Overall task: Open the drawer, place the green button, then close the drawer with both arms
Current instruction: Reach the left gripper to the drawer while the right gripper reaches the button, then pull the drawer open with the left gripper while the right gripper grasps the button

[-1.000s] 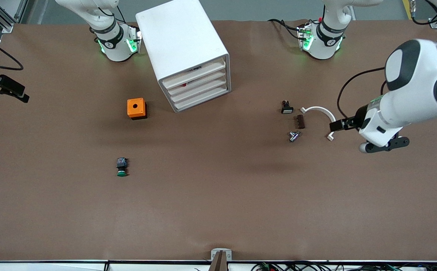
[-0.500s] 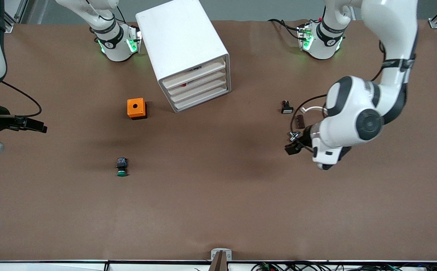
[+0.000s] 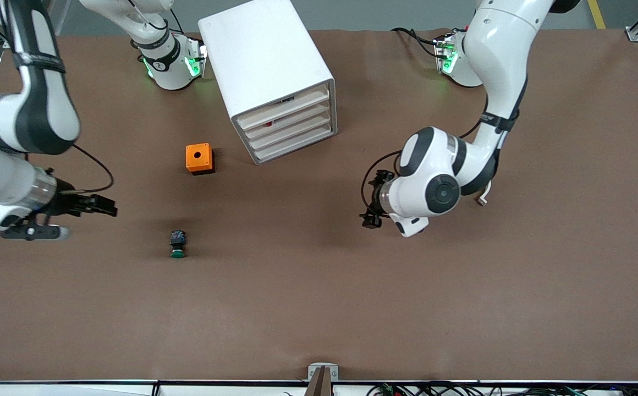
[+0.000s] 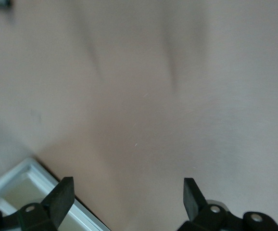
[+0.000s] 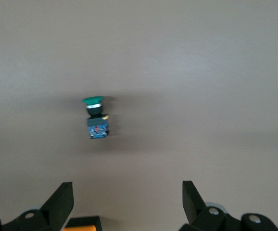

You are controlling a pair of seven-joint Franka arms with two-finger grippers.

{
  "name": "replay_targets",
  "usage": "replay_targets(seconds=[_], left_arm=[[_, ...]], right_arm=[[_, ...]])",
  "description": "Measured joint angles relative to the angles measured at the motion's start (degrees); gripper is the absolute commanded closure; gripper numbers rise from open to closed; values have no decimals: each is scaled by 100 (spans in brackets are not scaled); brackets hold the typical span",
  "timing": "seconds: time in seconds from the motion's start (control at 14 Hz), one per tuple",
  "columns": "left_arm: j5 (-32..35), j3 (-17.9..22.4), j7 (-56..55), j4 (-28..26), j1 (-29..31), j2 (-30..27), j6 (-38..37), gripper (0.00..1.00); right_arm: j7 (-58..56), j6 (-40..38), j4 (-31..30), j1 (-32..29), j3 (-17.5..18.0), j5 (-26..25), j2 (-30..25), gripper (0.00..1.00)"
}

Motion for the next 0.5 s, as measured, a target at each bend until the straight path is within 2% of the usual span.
replay_targets(seconds=[0.14, 0.36, 0.5], left_arm=[[-509, -20, -766, 26, -273, 254, -5, 0], [-1716, -27, -1377, 54, -617, 552, -3, 2], [-2434, -31, -1841, 65, -776, 662, -7, 23]], right_arm=[[197, 840, -405, 292, 11, 2, 173, 0], [348, 1813, -788, 609, 16, 2, 556, 0], [399, 2350, -856, 707, 16, 2, 888, 0]])
